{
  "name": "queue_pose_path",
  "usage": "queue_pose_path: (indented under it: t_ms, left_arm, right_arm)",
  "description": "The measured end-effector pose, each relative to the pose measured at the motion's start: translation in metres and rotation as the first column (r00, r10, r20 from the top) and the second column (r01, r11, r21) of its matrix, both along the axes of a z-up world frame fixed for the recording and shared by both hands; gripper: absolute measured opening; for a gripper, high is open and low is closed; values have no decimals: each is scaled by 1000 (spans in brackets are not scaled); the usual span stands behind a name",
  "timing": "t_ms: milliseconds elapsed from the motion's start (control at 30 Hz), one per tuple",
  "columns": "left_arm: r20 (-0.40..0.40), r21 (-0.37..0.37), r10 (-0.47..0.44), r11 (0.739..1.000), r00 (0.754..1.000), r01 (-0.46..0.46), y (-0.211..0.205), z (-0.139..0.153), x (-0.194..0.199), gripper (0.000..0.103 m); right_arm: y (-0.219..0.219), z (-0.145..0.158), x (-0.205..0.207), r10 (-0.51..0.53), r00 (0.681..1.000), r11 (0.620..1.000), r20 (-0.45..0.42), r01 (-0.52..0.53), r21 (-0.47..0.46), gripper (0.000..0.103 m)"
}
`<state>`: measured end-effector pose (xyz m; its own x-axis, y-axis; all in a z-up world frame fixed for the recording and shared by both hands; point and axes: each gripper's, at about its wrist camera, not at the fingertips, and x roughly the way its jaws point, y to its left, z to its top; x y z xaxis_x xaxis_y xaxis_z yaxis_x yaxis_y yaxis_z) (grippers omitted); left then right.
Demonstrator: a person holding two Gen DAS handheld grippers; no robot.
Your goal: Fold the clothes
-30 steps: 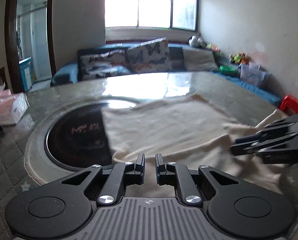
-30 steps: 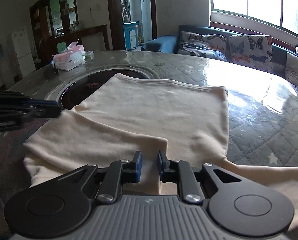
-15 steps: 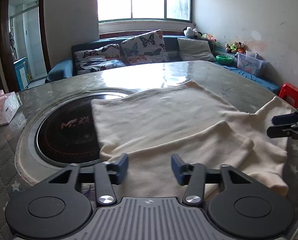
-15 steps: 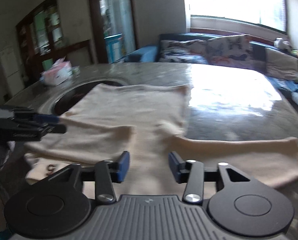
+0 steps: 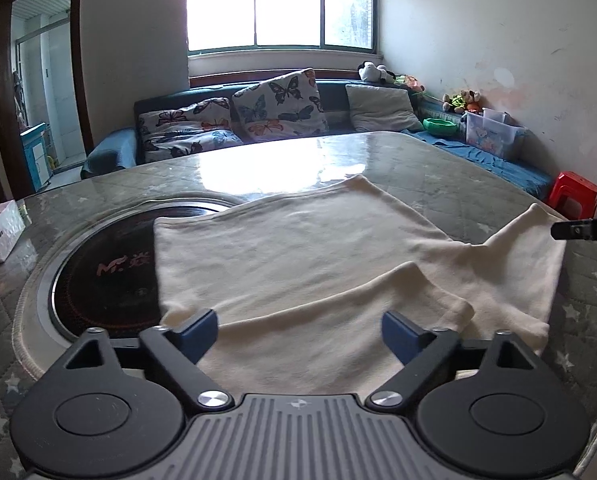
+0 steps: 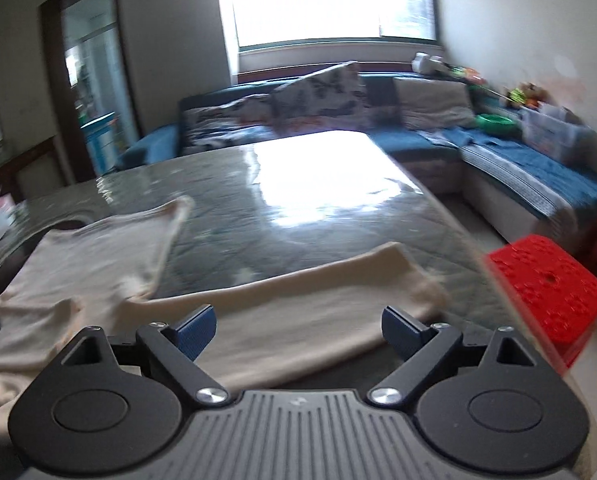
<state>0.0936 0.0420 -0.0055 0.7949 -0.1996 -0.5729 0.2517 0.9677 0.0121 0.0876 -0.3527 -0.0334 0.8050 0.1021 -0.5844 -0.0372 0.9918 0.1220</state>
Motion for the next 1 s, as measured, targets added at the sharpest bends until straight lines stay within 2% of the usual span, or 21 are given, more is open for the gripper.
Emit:
queue_pose_path:
  t_ms: [133,400,467,533,600,633,667,700,733,833,1000]
  left_arm:
    - [0,8,-12,1000,1000,12,-8,0,0,94]
    - [-16,23,-14,1000,1000,14,-14,-3,1,95]
    - [-20,26,-14,1000,1000,14,-15,-3,1,95]
    - [-22,29,-15,999,1000,15,-16,-4,1,96]
    - [-23,31,-16,999,1000,17,-16,-4,1,96]
    - [-23,32,-15,999,1000,15,-16,-5,1,97]
    - [-24,32,-13,999,1000,14,-16,-5,1,97]
    - [-24,30,-12,999,1000,13,-16,-6,1,97]
    - [-25,30,-10,1000,1000,11,-15,-6,1,97]
    - [-22,31,-8,999,1000,9,-15,-6,0,97]
    - [-19,32,-2,999,1000,2,-12,-7,-2,97]
  right_arm:
    - [-22,-7,11,-70,997,998,-15,70,-1,91]
    - [-55,-22,32,-165,985,985,-57,168,49,60]
    - [-57,-24,33,-172,984,983,-54,175,48,58]
    - [-57,-25,33,-182,982,982,-51,185,43,52]
    - [-56,-26,34,-203,978,979,-49,204,19,38]
    - [-56,-27,33,-209,977,978,-48,210,11,35]
    - [-56,-27,33,-211,976,977,-47,212,9,27]
    - [-57,-26,32,-209,977,978,-48,210,14,15]
    - [-58,-26,31,-207,977,978,-49,209,22,11]
    - [-59,-21,28,-196,980,980,-33,197,38,8]
    - [-48,7,14,-125,992,989,34,121,88,8]
